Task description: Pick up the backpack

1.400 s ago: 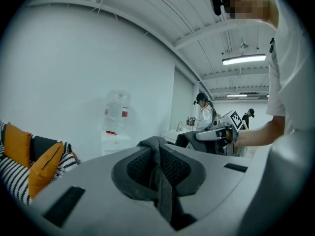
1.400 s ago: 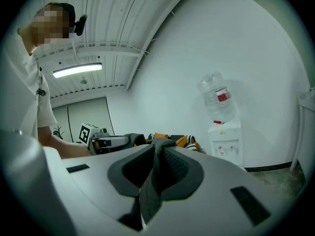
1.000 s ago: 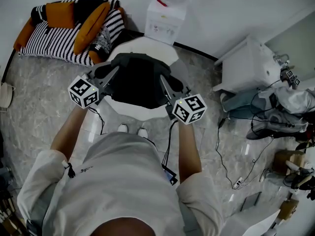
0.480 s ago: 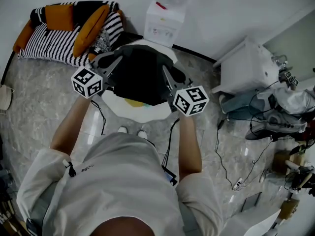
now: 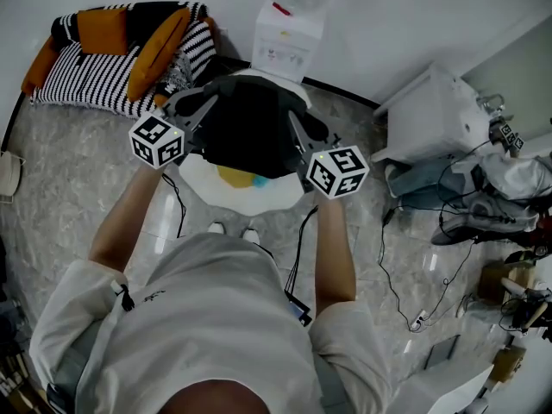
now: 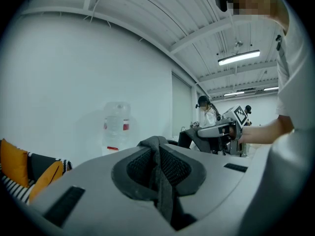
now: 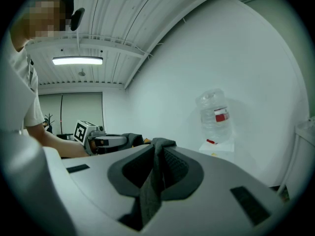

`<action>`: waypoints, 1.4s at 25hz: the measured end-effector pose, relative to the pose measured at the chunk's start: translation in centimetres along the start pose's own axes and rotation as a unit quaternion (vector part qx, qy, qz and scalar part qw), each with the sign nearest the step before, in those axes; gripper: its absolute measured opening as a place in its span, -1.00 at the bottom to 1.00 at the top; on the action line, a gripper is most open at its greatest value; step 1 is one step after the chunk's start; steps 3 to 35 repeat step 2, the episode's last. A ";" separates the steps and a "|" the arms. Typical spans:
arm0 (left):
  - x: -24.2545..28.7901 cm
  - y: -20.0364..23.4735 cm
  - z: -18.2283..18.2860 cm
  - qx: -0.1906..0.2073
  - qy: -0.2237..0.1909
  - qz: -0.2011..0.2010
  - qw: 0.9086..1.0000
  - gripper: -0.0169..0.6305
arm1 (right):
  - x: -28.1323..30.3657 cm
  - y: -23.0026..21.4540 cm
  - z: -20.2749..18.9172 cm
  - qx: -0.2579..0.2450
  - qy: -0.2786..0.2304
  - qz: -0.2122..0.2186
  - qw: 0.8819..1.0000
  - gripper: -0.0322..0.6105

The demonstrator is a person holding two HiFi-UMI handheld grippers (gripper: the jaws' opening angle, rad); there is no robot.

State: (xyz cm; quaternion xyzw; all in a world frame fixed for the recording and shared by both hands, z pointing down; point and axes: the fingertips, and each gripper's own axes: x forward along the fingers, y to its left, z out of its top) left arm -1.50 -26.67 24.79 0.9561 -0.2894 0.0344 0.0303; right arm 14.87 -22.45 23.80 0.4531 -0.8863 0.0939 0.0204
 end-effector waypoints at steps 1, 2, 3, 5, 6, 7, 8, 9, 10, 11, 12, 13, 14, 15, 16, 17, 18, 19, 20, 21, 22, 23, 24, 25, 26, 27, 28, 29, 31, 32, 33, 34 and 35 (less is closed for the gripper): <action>0.0 0.1 -0.1 -0.001 0.001 0.000 1.000 -0.85 | 0.1 0.0 -0.1 0.000 0.001 0.000 1.000 -0.77; 0.0 0.2 -0.3 -0.001 0.002 0.001 1.000 -0.85 | 0.2 0.0 -0.3 0.001 0.003 0.000 1.000 -0.77; 0.0 0.2 -0.3 -0.001 0.002 0.001 1.000 -0.85 | 0.2 0.0 -0.3 0.001 0.003 0.000 1.000 -0.77; 0.0 0.2 -0.3 -0.001 0.002 0.001 1.000 -0.85 | 0.2 0.0 -0.3 0.001 0.003 0.000 1.000 -0.77; 0.0 0.2 -0.3 -0.001 0.002 0.001 1.000 -0.85 | 0.2 0.0 -0.3 0.001 0.003 0.000 1.000 -0.77; 0.0 0.2 -0.3 -0.001 0.002 0.001 1.000 -0.85 | 0.2 0.0 -0.3 0.001 0.003 0.000 1.000 -0.77; 0.0 0.2 -0.3 -0.001 0.002 0.001 1.000 -0.85 | 0.2 0.0 -0.3 0.001 0.003 0.000 1.000 -0.77; 0.0 0.2 -0.3 -0.001 0.002 0.001 1.000 -0.85 | 0.2 0.0 -0.3 0.001 0.003 0.000 1.000 -0.77; 0.0 0.2 -0.3 -0.001 0.002 0.001 1.000 -0.85 | 0.2 0.0 -0.3 0.001 0.003 0.000 1.000 -0.77; 0.0 0.2 -0.3 -0.001 0.002 0.001 1.000 -0.85 | 0.2 0.0 -0.3 0.001 0.003 0.000 1.000 -0.77; 0.0 0.2 -0.3 -0.001 0.002 0.001 1.000 -0.85 | 0.2 0.0 -0.3 0.001 0.003 0.000 1.000 -0.77; 0.0 0.2 -0.3 -0.001 0.002 0.001 1.000 -0.85 | 0.2 0.0 -0.3 0.001 0.003 0.000 1.000 -0.77; 0.0 0.2 -0.3 -0.001 0.002 0.001 1.000 -0.85 | 0.2 0.0 -0.3 0.001 0.003 0.000 1.000 -0.77; 0.0 0.2 -0.3 -0.001 0.002 0.001 1.000 -0.85 | 0.2 0.0 -0.3 0.001 0.003 0.000 1.000 -0.77; 0.0 0.2 -0.3 -0.001 0.002 0.001 1.000 -0.85 | 0.2 0.0 -0.3 0.001 0.003 0.000 1.000 -0.77; 0.0 0.2 -0.3 -0.001 0.002 0.001 1.000 -0.85 | 0.2 0.0 -0.3 0.001 0.003 0.000 1.000 -0.77; 0.0 0.2 -0.3 -0.001 0.002 0.001 1.000 -0.85 | 0.2 0.0 -0.3 0.001 0.003 0.000 1.000 -0.77; 0.0 0.2 -0.3 -0.001 0.002 0.001 1.000 -0.85 | 0.2 0.0 -0.3 0.001 0.003 0.000 1.000 -0.77; 0.0 0.2 -0.3 -0.001 0.002 0.001 1.000 -0.85 | 0.2 0.0 -0.3 0.001 0.003 0.000 1.000 -0.77; 0.0 0.2 -0.3 -0.001 0.002 0.001 1.000 -0.85 | 0.2 0.0 -0.3 0.001 0.003 0.000 1.000 -0.77; 0.0 0.2 -0.3 -0.001 0.002 0.001 1.000 -0.85 | 0.2 0.0 -0.3 0.001 0.003 0.000 1.000 -0.77; 0.0 0.2 -0.3 -0.001 0.002 0.001 1.000 -0.85 | 0.2 0.0 -0.3 0.001 0.003 0.000 1.000 -0.77; 0.0 0.2 -0.3 -0.001 0.002 0.001 1.000 -0.85 | 0.2 0.0 -0.3 0.001 0.003 0.000 1.000 -0.77; 0.0 0.2 -0.3 -0.001 0.002 0.001 1.000 -0.85 | 0.2 0.0 -0.3 0.001 0.003 0.000 1.000 -0.77; 0.0 0.2 -0.3 -0.001 0.002 0.001 1.000 -0.85 | 0.2 0.0 -0.3 0.001 0.003 0.000 1.000 -0.77; 0.0 0.2 -0.3 -0.001 0.002 0.001 1.000 -0.85 | 0.2 0.0 -0.3 0.001 0.003 0.000 1.000 -0.77; 0.0 0.2 -0.3 -0.001 0.002 0.001 1.000 -0.85 | 0.2 0.0 -0.3 0.001 0.003 0.000 1.000 -0.77; 0.0 0.2 -0.3 -0.001 0.002 0.001 1.000 -0.85 | 0.2 0.0 -0.3 0.001 0.003 0.000 1.000 -0.77; 0.0 0.2 -0.3 -0.001 0.002 0.001 1.000 -0.85 | 0.2 0.0 -0.3 0.001 0.003 0.000 1.000 -0.77; 0.0 0.2 -0.3 -0.001 0.002 0.001 1.000 -0.85 | 0.2 0.0 -0.3 0.001 0.003 0.000 1.000 -0.77; 0.0 0.2 -0.3 -0.001 0.002 0.001 1.000 -0.85 | 0.2 0.0 -0.3 0.001 0.003 0.000 1.000 -0.77; 0.0 0.2 -0.3 -0.001 0.002 0.001 1.000 -0.85 | 0.2 0.0 -0.3 0.001 0.003 0.000 1.000 -0.77; 0.0 0.2 -0.3 -0.001 0.002 0.001 1.000 -0.85 | 0.2 0.0 -0.3 0.001 0.003 0.000 1.000 -0.77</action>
